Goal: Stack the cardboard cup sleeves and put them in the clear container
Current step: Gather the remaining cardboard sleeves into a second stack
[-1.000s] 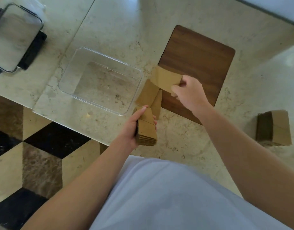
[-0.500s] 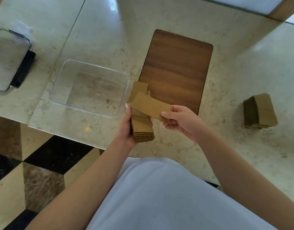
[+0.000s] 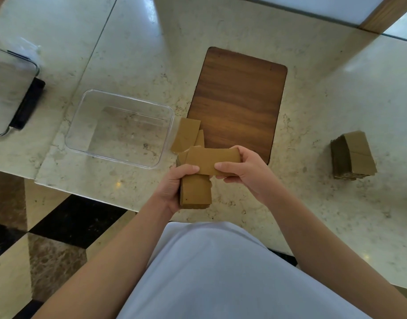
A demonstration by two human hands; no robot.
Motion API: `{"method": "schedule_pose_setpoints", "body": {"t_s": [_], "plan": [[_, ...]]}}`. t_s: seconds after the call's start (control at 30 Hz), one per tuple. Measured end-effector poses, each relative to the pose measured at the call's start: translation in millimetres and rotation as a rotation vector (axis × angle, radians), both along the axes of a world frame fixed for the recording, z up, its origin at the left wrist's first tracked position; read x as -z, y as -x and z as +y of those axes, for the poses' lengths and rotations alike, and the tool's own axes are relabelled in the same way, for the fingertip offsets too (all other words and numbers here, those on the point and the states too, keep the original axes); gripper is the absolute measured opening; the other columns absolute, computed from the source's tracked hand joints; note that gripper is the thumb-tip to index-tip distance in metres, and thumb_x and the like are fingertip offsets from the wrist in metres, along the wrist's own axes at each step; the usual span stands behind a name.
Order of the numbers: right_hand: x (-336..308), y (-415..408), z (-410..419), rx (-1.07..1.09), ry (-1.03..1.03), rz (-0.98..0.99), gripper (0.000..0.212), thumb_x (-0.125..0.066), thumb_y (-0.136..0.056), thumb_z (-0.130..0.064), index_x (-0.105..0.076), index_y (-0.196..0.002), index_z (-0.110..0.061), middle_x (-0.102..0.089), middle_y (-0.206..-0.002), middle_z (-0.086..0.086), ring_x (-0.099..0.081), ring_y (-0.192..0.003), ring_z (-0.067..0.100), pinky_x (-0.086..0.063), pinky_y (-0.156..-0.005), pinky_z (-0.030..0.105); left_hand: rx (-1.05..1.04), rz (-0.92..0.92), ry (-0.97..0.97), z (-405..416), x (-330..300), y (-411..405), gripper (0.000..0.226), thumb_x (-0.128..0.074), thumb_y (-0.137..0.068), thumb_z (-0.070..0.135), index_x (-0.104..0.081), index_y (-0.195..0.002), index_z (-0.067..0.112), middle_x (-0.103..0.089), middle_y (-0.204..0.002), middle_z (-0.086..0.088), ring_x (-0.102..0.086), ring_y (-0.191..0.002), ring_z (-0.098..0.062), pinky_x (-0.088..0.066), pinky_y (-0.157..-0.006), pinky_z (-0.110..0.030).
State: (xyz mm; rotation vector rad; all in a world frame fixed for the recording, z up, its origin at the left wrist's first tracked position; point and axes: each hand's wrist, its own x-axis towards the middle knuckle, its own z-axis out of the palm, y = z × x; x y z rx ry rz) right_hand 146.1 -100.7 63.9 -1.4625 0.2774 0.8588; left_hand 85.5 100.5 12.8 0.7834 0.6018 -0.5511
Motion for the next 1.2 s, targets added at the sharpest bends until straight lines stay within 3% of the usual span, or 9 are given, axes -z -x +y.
{"method": "schedule_pose_setpoints", "body": {"t_s": [0.13, 0.23, 0.4, 0.47, 0.57, 0.67, 0.73, 1.03, 1.2], "plan": [[0, 1, 4, 0.024, -0.085, 0.103, 0.034, -0.082, -0.086, -0.018, -0.071, -0.118, -0.014, -0.079, -0.11, 0.001, -0.075, -0.1, 0.017, -0.057, -0.073, 0.023, 0.05, 0.003, -0.017, -1, -5, -3, 0.047, -0.083, -0.067, 0.024, -0.078, -0.112, 0.013, -0.075, -0.098, -0.018, -0.073, -0.076, -0.029, -0.061, -0.067, -0.041], [1, 1, 4, 0.041, -0.045, 0.092, 0.029, -0.081, -0.087, -0.018, -0.073, -0.116, -0.016, -0.079, -0.109, -0.001, -0.075, -0.099, 0.015, -0.056, -0.074, 0.023, 0.066, 0.018, -0.033, -2, -6, -3, 0.046, -0.085, -0.068, 0.028, -0.079, -0.111, 0.013, -0.075, -0.099, -0.017, -0.073, -0.078, -0.027, -0.06, -0.065, -0.039], [-2, 2, 6, 0.033, 0.115, -0.028, 0.023, -0.079, -0.089, -0.029, -0.07, -0.109, -0.021, -0.078, -0.1, -0.006, -0.074, -0.096, 0.015, -0.058, -0.07, 0.023, -0.032, 0.043, -0.025, -11, -6, -2, 0.065, -0.079, -0.079, 0.024, -0.059, -0.139, 0.009, -0.073, -0.098, -0.015, -0.071, -0.076, -0.028, -0.059, -0.063, -0.039], [-2, 9, 10, 0.05, 0.34, -0.152, 0.041, -0.078, -0.089, -0.041, -0.063, -0.122, -0.022, -0.068, -0.109, -0.005, -0.066, -0.1, 0.012, -0.055, -0.071, 0.022, -0.079, 0.062, -0.026, -14, -7, -5, 0.062, -0.077, -0.08, 0.022, -0.059, -0.139, 0.011, -0.073, -0.099, -0.015, -0.071, -0.075, -0.028, -0.059, -0.062, -0.039], [-6, 29, 10, 0.019, 0.735, -0.813, 0.058, -0.074, -0.091, -0.041, -0.055, -0.142, -0.022, -0.053, -0.104, -0.003, -0.053, -0.088, 0.01, -0.046, -0.071, 0.018, -0.118, 0.104, -0.036, -15, -10, -13, 0.048, -0.076, -0.078, 0.024, -0.068, -0.124, 0.011, -0.074, -0.098, -0.014, -0.072, -0.076, -0.028, -0.06, -0.062, -0.039], [-13, 52, 16, -0.403, 0.583, -1.234, 0.04, -0.065, -0.094, -0.034, -0.067, -0.131, -0.018, -0.054, -0.084, 0.001, -0.048, -0.071, 0.016, -0.047, -0.06, 0.031, -0.094, 0.104, -0.002, -14, -14, -19, 0.037, -0.073, -0.082, 0.027, -0.07, -0.114, 0.009, -0.074, -0.093, -0.014, -0.072, -0.075, -0.027, -0.06, -0.063, -0.04], [-11, 62, 21, -0.54, 0.555, -1.302, 0.035, -0.066, -0.095, -0.034, -0.073, -0.124, -0.016, -0.051, -0.076, 0.003, -0.047, -0.064, 0.019, -0.044, -0.06, 0.032, -0.123, 0.082, 0.014, -14, -15, -23, 0.042, -0.074, -0.082, 0.024, -0.064, -0.119, 0.006, -0.07, -0.091, -0.014, -0.069, -0.074, -0.026, -0.059, -0.062, -0.036], [-7, 54, 30, -0.367, 0.599, -1.376, 0.017, -0.069, -0.097, -0.023, -0.081, -0.101, -0.012, -0.053, -0.07, 0.005, -0.047, -0.061, 0.018, -0.035, -0.059, 0.026, -0.134, 0.094, 0.079, -18, -12, -28, 0.02, -0.074, -0.083, 0.026, -0.073, -0.092, 0.007, -0.07, -0.085, -0.012, -0.069, -0.071, -0.025, -0.058, -0.062, -0.032], [1, 48, 23, -0.357, 0.584, -1.432, 0.007, -0.078, -0.09, -0.008, -0.08, -0.095, -0.012, -0.052, -0.073, 0.006, -0.045, -0.064, 0.017, -0.038, -0.053, 0.029, -0.135, 0.103, 0.102, -24, -14, -33, 0.024, -0.067, -0.088, 0.028, -0.07, -0.097, 0.006, -0.071, -0.087, -0.013, -0.068, -0.073, -0.025, -0.057, -0.063, -0.031]]}}
